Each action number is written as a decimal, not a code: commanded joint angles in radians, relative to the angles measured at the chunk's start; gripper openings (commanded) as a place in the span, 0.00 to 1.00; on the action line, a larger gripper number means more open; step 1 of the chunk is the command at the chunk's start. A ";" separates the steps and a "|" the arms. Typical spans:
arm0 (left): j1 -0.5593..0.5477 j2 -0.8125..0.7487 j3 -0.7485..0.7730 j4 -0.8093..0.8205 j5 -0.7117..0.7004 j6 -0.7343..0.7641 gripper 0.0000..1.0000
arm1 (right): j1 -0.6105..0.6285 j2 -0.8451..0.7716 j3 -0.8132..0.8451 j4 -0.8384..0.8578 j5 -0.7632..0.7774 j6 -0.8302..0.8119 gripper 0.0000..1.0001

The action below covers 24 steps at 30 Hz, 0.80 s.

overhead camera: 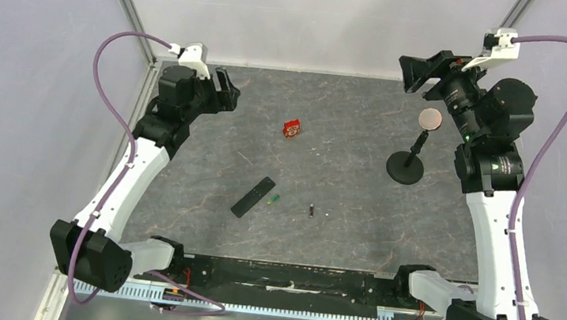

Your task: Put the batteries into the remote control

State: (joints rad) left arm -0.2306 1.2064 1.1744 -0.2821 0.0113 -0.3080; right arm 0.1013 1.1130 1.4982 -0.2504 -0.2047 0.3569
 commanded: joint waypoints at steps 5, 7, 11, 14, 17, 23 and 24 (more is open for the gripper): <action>0.002 -0.079 -0.090 0.038 0.025 -0.016 0.92 | 0.123 0.026 -0.068 0.134 -0.163 0.014 0.79; 0.001 -0.072 -0.112 0.002 0.125 0.009 0.92 | 0.214 0.046 -0.081 0.133 -0.124 -0.022 0.79; -0.070 -0.064 -0.221 -0.035 0.209 0.051 0.92 | 0.373 0.101 -0.116 0.107 -0.050 -0.072 0.79; -0.227 -0.059 -0.314 -0.059 0.070 0.113 0.90 | 0.447 0.137 -0.167 0.092 -0.013 -0.065 0.78; -0.313 -0.012 -0.362 -0.083 -0.003 0.116 0.88 | 0.509 0.153 -0.221 0.076 0.016 -0.066 0.78; -0.388 0.096 -0.370 -0.139 -0.064 0.119 0.86 | 0.548 0.146 -0.295 0.038 0.061 -0.066 0.79; -0.402 0.117 -0.367 -0.143 -0.083 0.122 0.85 | 0.549 0.141 -0.304 0.034 0.073 -0.068 0.79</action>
State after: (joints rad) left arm -0.5907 1.2724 0.7872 -0.4015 0.0227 -0.2356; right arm 0.6453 1.2808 1.2118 -0.2276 -0.1902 0.3058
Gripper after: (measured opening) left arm 0.864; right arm 0.784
